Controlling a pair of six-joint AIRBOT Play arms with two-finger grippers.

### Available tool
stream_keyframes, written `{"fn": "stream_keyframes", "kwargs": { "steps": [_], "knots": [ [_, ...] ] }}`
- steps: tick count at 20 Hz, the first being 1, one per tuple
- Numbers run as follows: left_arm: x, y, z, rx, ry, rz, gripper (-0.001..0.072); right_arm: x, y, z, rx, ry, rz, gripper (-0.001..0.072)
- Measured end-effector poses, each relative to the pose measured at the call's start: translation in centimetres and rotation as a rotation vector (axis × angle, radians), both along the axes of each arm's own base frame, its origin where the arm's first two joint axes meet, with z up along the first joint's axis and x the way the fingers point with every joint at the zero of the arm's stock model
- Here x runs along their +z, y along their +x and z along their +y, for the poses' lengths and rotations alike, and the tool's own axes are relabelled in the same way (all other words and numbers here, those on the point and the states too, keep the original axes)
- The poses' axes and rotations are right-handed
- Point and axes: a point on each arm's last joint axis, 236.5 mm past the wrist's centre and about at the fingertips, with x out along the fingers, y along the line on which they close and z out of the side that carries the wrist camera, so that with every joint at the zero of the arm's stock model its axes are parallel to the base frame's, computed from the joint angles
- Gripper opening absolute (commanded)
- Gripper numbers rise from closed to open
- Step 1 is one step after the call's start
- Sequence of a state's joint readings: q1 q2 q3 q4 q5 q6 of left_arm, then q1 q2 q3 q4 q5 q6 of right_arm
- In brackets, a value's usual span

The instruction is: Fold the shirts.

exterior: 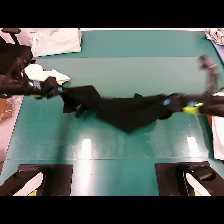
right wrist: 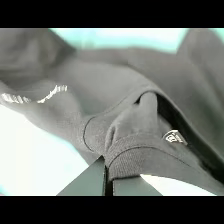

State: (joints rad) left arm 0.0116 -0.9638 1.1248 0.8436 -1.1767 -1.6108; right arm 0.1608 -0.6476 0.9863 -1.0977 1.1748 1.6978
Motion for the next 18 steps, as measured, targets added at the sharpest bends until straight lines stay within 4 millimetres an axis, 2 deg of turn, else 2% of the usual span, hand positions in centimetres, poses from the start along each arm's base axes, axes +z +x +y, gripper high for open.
{"fn": "stream_keyframes", "kwargs": {
  "steps": [1,3,6,9,12,14,15,16,17,18],
  "knots": [
    [2.1,0.3,-0.1,0.006,-0.008,-0.038,0.0030,2.3,0.3,-1.2,-0.003,0.007,-0.046,0.0021],
    [6.8,0.4,-0.3,0.004,-0.023,-0.119,0.0030,6.8,0.5,-2.2,0.023,0.039,-0.128,0.0021],
    [13.5,-1.3,-1.0,-0.038,-0.033,-0.224,0.0029,14.3,0.3,-1.4,0.116,0.073,-0.276,0.0022],
    [20.3,-5.8,-2.1,-0.119,-0.037,-0.315,0.0029,20.4,-2.1,0.7,0.268,0.050,-0.383,0.0022],
    [26.5,-12.0,-3.1,-0.182,-0.050,-0.416,0.0029,26.2,-6.3,2.9,0.411,-0.002,-0.535,0.0022],
    [29.2,-15.7,-3.4,-0.193,-0.060,-0.471,0.0029,29.1,-8.5,3.5,0.439,-0.028,-0.643,0.0022],
    [29.9,-16.8,-3.3,-0.179,-0.058,-0.492,0.0029,29.9,-8.9,3.3,0.420,-0.038,-0.679,0.0022],
    [30.1,-16.9,-2.8,-0.152,-0.044,-0.502,0.0029,30.3,-8.5,2.7,0.370,-0.048,-0.694,0.0022],
    [29.4,-16.0,-1.9,-0.107,-0.011,-0.489,0.0030,30.0,-7.4,1.6,0.296,-0.056,-0.684,0.0022],
    [28.3,-14.5,-0.9,-0.064,0.022,-0.460,0.0029,29.0,-5.3,0.0,0.195,-0.057,-0.645,0.0022]
  ]
}}
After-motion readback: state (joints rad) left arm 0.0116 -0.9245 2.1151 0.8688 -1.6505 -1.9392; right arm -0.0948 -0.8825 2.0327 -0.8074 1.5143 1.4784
